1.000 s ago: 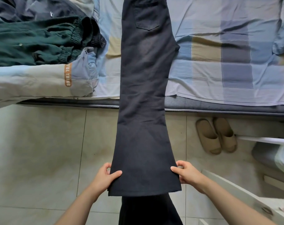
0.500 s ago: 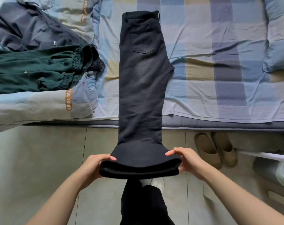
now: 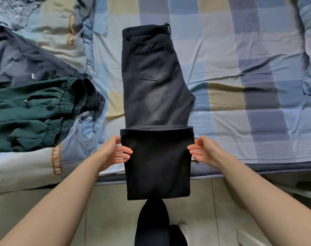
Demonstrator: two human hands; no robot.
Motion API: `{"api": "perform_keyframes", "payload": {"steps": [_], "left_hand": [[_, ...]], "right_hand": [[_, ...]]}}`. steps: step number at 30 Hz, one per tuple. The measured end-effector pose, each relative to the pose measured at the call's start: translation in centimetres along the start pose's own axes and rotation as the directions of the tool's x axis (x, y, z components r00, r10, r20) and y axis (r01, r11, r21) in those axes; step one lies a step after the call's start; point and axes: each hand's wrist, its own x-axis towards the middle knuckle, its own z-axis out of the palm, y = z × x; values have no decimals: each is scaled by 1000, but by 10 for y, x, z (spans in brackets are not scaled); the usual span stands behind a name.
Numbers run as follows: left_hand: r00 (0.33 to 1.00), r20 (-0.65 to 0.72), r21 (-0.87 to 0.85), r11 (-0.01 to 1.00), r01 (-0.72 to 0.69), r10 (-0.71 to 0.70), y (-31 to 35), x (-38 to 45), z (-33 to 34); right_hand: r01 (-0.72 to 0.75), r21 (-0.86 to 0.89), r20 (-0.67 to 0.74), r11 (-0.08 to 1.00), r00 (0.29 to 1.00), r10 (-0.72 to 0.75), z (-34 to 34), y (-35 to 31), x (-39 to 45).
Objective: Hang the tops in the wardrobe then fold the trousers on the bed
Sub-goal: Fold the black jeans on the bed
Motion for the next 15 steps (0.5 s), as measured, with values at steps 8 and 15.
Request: {"api": "perform_keyframes", "payload": {"steps": [8, 15], "left_hand": [[987, 57, 407, 906, 115, -151, -62, 22, 8], [978, 197, 416, 909, -23, -66, -126, -7, 12]], "right_hand": [[-72, -374, -20, 925, 997, 70, 18, 40, 35], [140, -347, 127, 927, 987, -102, 32, 64, 4]]}}
